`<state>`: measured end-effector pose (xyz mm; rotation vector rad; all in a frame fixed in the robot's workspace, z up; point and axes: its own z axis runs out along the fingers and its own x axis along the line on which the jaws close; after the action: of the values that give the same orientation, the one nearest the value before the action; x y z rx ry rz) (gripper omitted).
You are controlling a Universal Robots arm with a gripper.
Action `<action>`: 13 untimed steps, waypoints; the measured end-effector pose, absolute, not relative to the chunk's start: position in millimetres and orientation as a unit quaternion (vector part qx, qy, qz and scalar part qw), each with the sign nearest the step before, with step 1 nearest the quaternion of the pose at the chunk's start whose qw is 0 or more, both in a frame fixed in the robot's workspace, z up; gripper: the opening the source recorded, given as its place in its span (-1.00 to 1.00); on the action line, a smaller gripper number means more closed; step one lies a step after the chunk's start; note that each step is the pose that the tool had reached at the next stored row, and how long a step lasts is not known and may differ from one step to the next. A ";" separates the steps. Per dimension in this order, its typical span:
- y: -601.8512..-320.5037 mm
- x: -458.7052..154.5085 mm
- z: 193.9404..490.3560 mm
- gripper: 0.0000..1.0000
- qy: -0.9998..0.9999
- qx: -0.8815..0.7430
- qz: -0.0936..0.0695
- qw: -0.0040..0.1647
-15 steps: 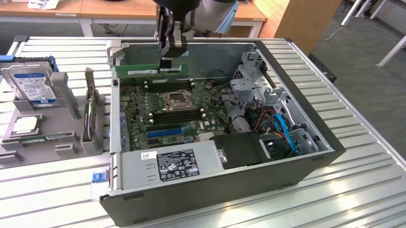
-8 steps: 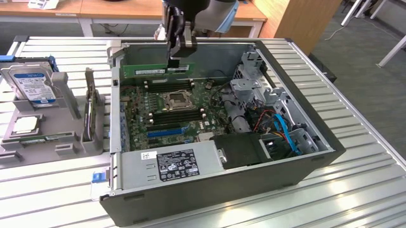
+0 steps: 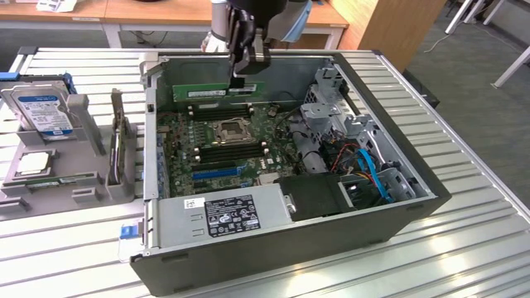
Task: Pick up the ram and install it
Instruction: 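Pick up the ram and move it above insertion slot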
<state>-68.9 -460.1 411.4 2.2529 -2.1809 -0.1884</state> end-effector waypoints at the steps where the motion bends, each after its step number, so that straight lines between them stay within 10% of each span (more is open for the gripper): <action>1: -460.1 -67.2 411.4 -0.76 -0.694 0.717 -0.060 0.000; 13: -460.1 -47.1 411.4 -0.76 -0.691 0.721 -0.060 0.000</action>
<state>-47.1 -460.1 411.4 2.2636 -2.1698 -0.1895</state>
